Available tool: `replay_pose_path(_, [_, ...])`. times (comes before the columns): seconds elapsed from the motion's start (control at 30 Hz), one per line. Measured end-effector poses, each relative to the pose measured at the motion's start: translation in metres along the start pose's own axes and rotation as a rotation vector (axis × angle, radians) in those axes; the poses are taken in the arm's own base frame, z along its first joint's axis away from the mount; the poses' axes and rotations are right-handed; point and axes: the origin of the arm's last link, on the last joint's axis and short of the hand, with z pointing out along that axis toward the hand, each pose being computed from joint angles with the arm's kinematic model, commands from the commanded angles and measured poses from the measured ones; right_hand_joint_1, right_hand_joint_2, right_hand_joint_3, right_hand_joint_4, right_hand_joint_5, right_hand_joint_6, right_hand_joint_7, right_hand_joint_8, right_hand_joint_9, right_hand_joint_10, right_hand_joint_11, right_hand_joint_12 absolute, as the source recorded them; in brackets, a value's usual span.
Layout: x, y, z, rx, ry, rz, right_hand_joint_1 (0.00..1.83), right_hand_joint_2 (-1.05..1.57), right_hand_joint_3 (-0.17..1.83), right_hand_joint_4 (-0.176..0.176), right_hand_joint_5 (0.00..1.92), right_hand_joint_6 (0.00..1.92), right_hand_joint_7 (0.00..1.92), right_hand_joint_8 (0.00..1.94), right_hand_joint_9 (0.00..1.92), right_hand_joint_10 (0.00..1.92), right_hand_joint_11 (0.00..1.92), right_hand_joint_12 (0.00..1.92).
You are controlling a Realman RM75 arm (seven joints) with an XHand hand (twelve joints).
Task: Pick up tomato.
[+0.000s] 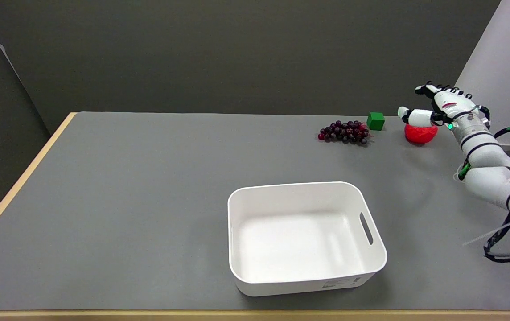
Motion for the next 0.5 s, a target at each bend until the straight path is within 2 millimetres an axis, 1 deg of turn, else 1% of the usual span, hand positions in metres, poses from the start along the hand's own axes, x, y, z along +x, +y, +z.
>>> replay_pose_path(0.23, [-0.007,0.007,0.009,-0.063,-0.067,-0.037,0.26,0.55,0.94,0.105,0.19,0.47,0.22,0.31,0.10,0.59,0.00,1.10])
replay_pose_path(0.5, [-0.015,0.016,0.013,-0.123,-0.126,-0.057,0.27,0.56,0.94,0.106,0.19,0.46,0.22,0.31,0.10,0.59,0.00,1.10])
